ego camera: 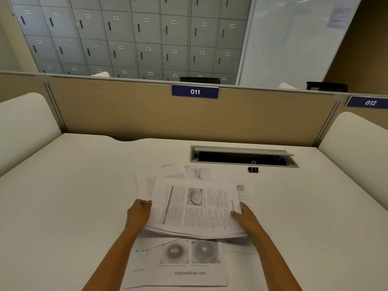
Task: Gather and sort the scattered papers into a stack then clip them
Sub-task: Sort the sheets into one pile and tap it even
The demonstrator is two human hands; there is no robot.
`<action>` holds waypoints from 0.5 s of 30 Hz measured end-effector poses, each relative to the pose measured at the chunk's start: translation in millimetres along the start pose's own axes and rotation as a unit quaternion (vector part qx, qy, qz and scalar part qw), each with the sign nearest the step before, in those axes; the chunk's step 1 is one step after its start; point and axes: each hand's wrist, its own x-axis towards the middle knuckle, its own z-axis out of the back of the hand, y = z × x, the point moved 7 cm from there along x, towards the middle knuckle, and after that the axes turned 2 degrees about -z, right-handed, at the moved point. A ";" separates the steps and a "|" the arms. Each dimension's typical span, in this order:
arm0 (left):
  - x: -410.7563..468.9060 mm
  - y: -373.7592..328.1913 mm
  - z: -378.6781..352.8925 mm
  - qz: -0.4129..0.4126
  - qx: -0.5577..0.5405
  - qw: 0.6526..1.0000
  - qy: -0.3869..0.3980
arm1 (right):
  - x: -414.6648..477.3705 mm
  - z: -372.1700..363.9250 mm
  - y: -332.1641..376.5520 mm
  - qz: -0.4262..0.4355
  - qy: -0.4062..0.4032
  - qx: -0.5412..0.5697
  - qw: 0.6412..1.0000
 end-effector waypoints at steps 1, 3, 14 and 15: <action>3.4 0.9 0.6 0.009 -0.009 1.000 0.004 | 1.1 1.9 -2.0 -0.010 -0.004 0.022 1.000; 9.5 1.4 0.4 0.021 -0.031 0.999 0.018 | 5.5 5.9 -6.2 -0.025 -0.026 0.056 0.998; -1.9 -68.0 11.6 -0.161 -0.222 0.959 0.072 | -25.7 54.2 66.8 0.124 -0.114 0.166 0.972; -4.9 -76.3 15.0 -0.176 -0.243 0.952 0.067 | -29.5 56.5 75.7 0.141 -0.117 0.187 0.965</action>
